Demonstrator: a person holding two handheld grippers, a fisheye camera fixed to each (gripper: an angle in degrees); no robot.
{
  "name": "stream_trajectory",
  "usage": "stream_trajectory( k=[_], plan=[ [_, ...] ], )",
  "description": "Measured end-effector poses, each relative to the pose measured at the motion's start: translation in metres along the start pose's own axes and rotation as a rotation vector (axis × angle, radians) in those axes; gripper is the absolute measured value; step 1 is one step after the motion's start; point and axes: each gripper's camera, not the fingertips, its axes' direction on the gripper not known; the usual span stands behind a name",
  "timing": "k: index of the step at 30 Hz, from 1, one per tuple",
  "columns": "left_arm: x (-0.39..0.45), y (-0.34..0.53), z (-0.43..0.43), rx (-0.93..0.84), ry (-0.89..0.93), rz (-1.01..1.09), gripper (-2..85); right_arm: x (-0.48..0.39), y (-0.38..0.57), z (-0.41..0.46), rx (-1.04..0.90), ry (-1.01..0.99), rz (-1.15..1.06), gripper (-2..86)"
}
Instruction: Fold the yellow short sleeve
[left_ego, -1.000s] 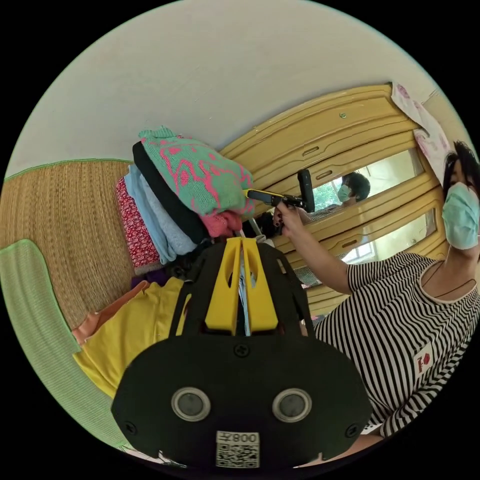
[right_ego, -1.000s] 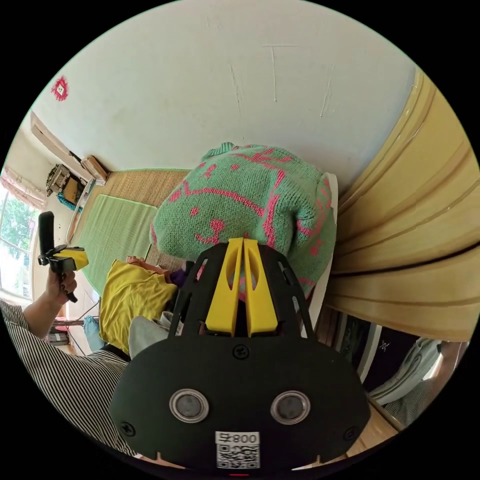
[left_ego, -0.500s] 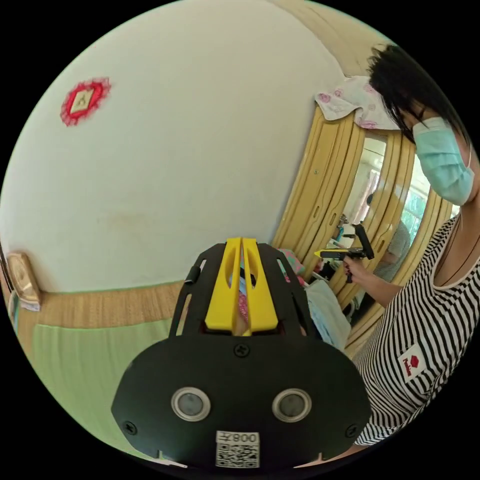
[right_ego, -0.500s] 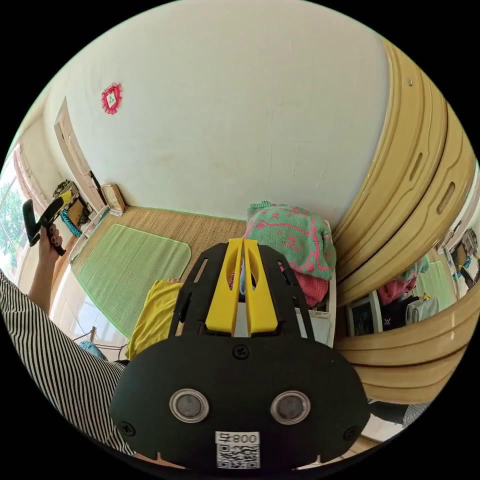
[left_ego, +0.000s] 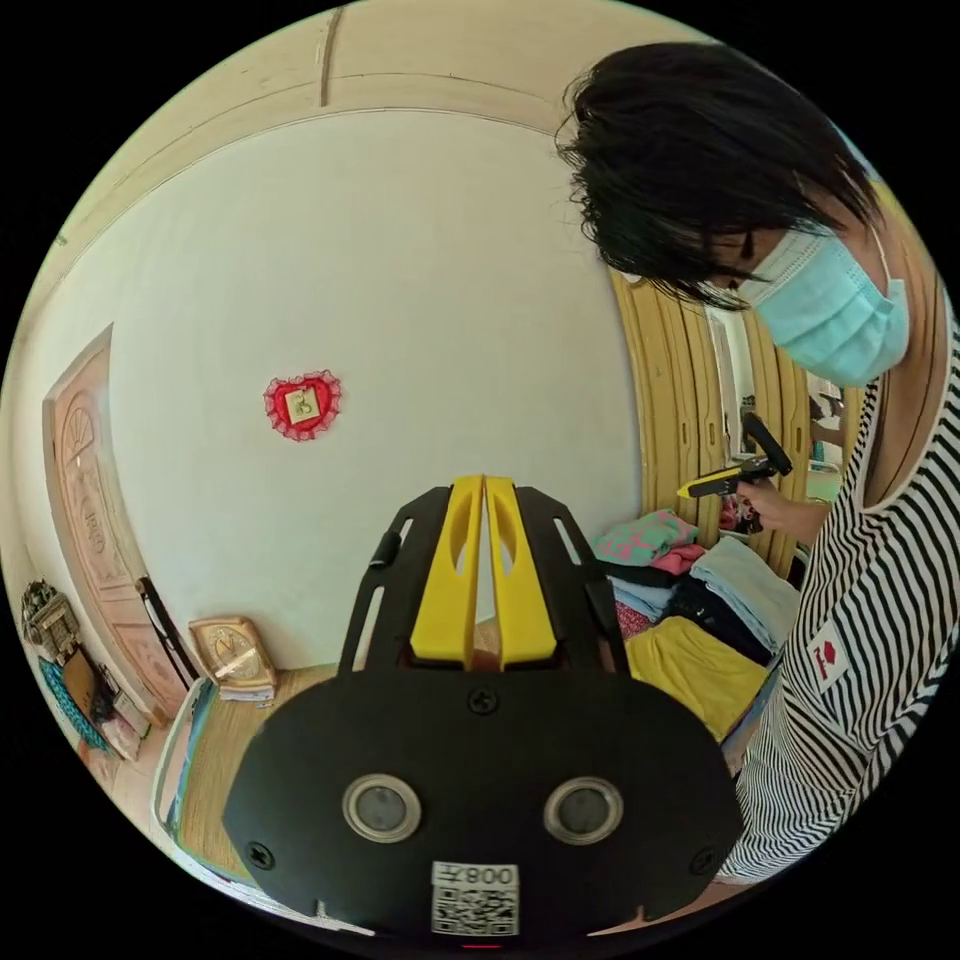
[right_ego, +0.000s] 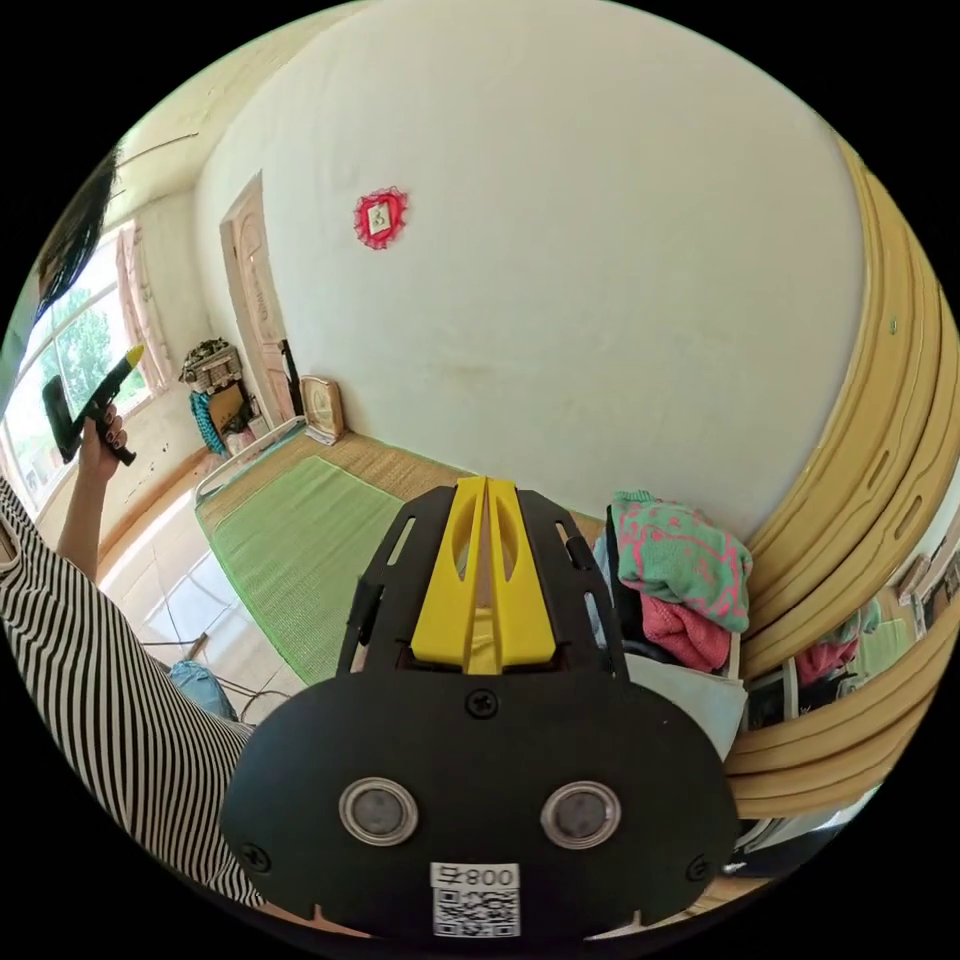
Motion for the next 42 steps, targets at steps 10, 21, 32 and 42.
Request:
stream_trajectory(
  k=[10,21,32,42],
  plan=[
    [-0.012,0.062,-0.133,-0.031,-0.039,-0.066,13.0,-0.091,0.090,-0.002,0.101,-0.091,0.023,0.0],
    [-0.118,0.129,-0.165,-0.071,0.025,-0.055,13.8,-0.161,0.118,0.021,0.159,-0.030,0.148,0.1],
    [-0.243,0.151,-0.122,-0.089,0.241,-0.111,13.4,-0.248,0.116,0.114,0.164,-0.048,0.262,0.1],
    [-0.241,0.134,-0.052,-0.188,0.280,0.038,12.9,-0.225,0.151,0.204,0.109,-0.146,0.351,0.1]
  ],
)
